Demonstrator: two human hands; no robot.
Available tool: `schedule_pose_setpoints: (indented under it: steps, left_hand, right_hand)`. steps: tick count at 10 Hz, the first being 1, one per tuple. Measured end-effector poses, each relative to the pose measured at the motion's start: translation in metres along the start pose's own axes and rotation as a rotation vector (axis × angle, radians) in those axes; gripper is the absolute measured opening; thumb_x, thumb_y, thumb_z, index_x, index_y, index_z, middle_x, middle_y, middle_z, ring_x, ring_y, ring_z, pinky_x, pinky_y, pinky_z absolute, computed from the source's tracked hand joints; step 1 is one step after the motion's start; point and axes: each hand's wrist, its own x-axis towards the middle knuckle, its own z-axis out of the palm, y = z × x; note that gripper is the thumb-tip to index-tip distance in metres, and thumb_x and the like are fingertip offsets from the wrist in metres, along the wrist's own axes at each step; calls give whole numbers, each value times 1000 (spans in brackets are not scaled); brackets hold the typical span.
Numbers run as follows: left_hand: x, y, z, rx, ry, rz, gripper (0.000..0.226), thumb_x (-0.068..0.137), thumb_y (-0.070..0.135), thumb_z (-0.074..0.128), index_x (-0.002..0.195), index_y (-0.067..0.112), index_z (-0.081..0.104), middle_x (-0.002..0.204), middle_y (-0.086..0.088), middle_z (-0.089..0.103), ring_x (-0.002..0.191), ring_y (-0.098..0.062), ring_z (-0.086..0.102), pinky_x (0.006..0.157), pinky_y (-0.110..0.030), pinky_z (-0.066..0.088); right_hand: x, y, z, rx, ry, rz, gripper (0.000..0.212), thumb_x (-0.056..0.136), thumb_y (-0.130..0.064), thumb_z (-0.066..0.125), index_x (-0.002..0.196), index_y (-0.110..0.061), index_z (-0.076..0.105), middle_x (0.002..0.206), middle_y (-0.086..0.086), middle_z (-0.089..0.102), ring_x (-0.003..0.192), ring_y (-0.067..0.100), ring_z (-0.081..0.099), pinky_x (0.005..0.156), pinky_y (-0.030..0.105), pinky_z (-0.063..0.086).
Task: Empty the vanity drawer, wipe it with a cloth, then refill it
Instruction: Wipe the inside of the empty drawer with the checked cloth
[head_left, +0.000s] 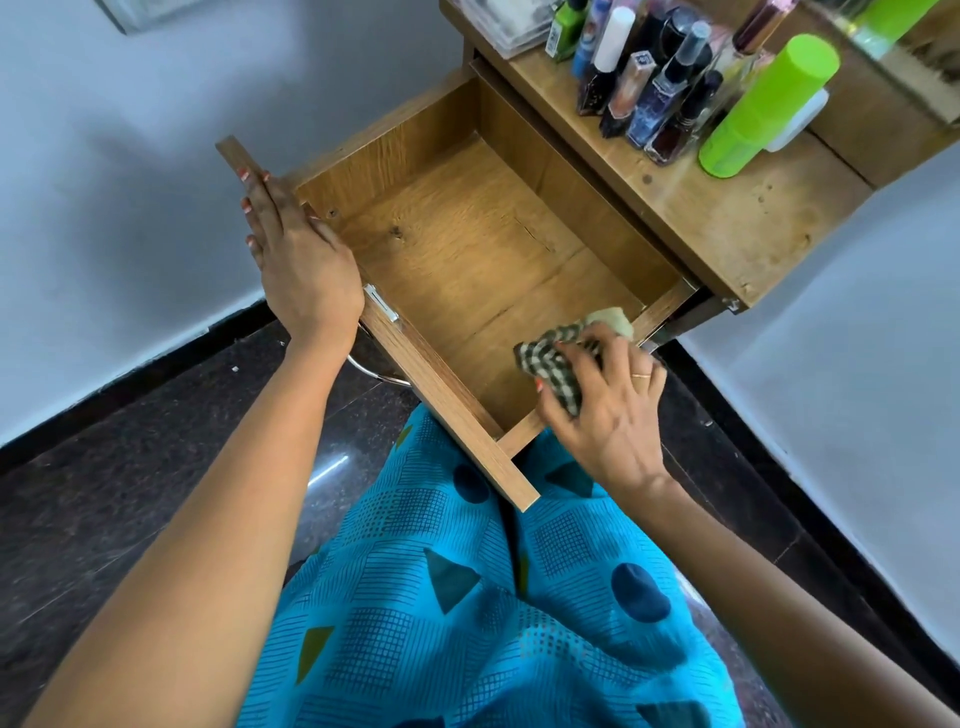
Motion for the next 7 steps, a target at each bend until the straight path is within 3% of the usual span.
schedule_pose_setpoints:
  steps: [1,2,3,5,6,7]
  left_hand:
    - [0,0,0,-3,1,-4,49,99,18,23,146,6,11,156,-10,4,144,-25,6,118,-35,9]
    - [0,-1,0,-10,1,-6,49,100,18,23,146,6,11,156,-10,4,144,-24,5,118,-35,8]
    - [0,0,0,-14,2,-4,49,100,18,23,146,6,11,156,-10,4,144,-25,5,119,-35,8]
    - [0,1,1,-19,1,-3,49,100,18,22,146,6,11,156,-10,3,145,-24,5,118,-34,6]
    - [0,1,1,-26,1,-7,49,100,18,23,146,6,11,156,-9,3,145,-24,5,118,-34,6]
    - [0,1,0,-28,-3,-4,49,100,18,23,146,6,11,156,-10,3,144,-24,5,118,-34,6]
  right_hand:
    - [11,20,2,17,9,170,51,87,-45,33,112,-7,55,137,15,44,120,24,29,102,49,30]
    - [23,35,0,-32,56,325,57,89,-45,24,121,-5,48,142,15,40,131,30,32,111,47,15]
    - [26,34,0,-62,63,398,61,90,-44,20,133,-4,39,143,17,38,134,34,30,113,43,14]
    - [46,28,-5,-67,-9,366,54,97,-30,38,138,4,30,139,23,37,133,36,26,116,42,13]
    - [57,23,-2,-138,-65,399,51,97,-22,38,138,6,28,141,24,35,133,38,27,115,45,20]
    - [72,18,2,-258,-148,406,42,97,-8,34,135,11,30,135,29,39,125,42,39,111,49,27]
